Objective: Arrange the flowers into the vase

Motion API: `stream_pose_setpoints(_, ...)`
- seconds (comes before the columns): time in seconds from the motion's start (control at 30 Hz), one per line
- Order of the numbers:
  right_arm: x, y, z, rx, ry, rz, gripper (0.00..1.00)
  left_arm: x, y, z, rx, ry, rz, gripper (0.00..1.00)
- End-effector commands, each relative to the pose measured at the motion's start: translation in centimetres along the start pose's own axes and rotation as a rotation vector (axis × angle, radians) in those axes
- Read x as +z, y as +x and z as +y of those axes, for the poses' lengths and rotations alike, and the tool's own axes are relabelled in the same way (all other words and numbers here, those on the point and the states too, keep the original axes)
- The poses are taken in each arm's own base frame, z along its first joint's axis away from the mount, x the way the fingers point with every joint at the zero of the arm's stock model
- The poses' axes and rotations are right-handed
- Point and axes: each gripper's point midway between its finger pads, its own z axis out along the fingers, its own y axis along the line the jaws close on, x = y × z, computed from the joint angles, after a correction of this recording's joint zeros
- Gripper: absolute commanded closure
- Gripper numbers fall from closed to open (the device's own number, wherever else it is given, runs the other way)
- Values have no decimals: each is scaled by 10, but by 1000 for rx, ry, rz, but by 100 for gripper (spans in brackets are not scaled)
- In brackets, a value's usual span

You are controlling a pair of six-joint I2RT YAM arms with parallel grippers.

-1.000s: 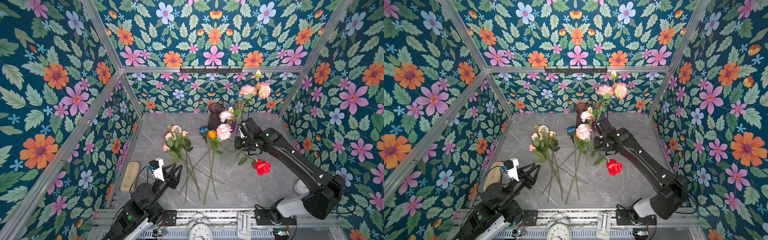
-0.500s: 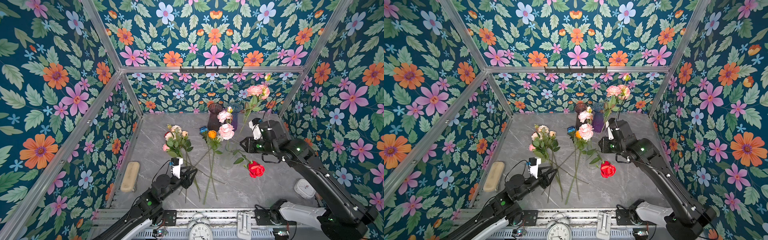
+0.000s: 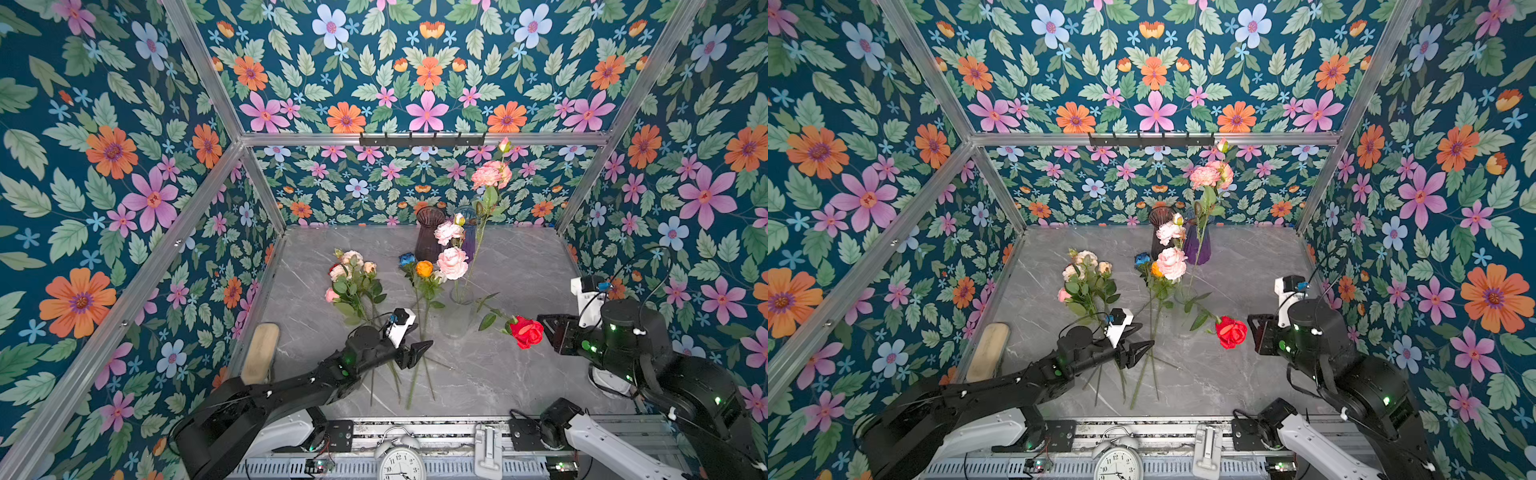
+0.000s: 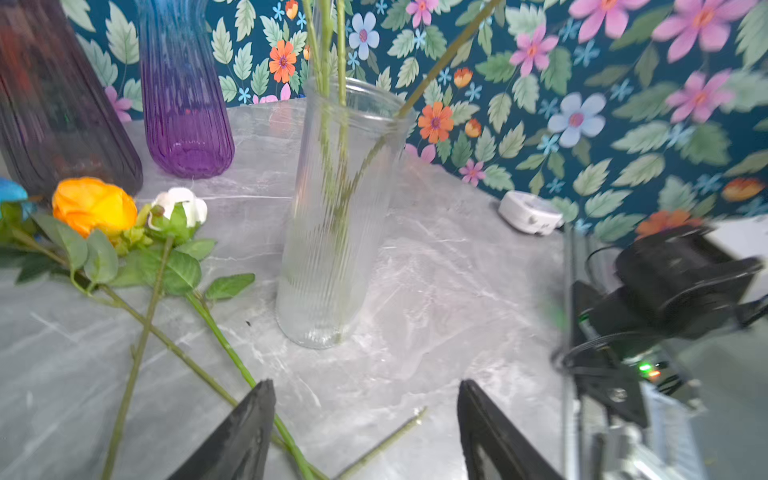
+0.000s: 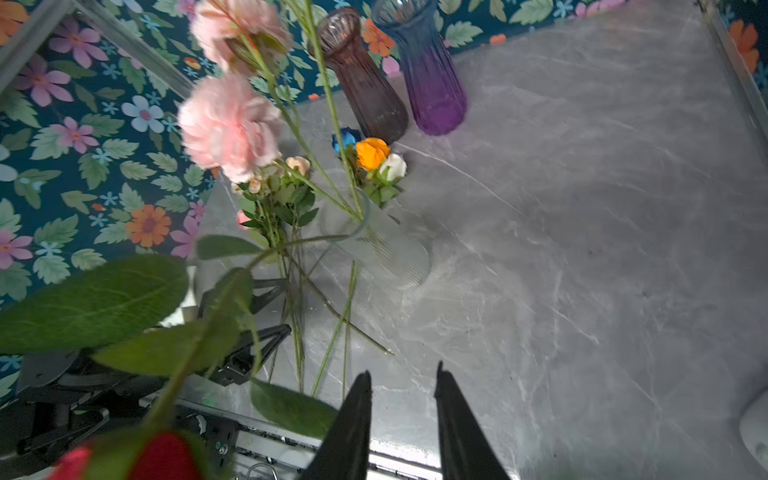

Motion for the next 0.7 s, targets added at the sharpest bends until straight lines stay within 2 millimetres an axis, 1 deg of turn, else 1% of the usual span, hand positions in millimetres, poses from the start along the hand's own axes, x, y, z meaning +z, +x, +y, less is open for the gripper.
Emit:
stream_pose_setpoints(0.0, 5, 32, -26, 117, 57, 38, 73, 13, -20, -2, 119, 12, -84, 28)
stream_pose_setpoints(0.03, 9, 40, -31, 136, 57, 40, 73, 17, -20, -1, 120, 15, -87, 28)
stream_pose_setpoints(0.13, 26, 67, -54, 182, 116, 62, 74, 34, -17, 2, 110, 17, -81, 30)
stream_pose_setpoints(0.2, 40, 85, -61, 211, 123, 88, 74, 48, -13, 3, 104, 27, -60, 31)
stream_pose_setpoints(0.3, 52, 92, -55, 238, 70, 91, 74, 67, -6, 3, 96, 43, -29, 33)
stream_pose_setpoints(0.37, 60, 96, -60, 252, 84, 89, 74, 79, -4, 3, 87, 48, -17, 34)
stream_pose_setpoints(0.43, 68, 100, -55, 273, 56, 99, 74, 89, -4, 8, 77, 28, -8, 36)
stream_pose_setpoints(0.5, 80, 108, -56, 295, 53, 115, 74, 98, -1, 16, 56, -14, 8, 37)
stream_pose_setpoints(0.6, 96, 120, -54, 321, 33, 147, 74, 106, 1, 27, 38, -69, 22, 37)
stream_pose_setpoints(0.67, 104, 125, -52, 333, 15, 159, 75, 109, 2, 30, 30, -86, 23, 38)
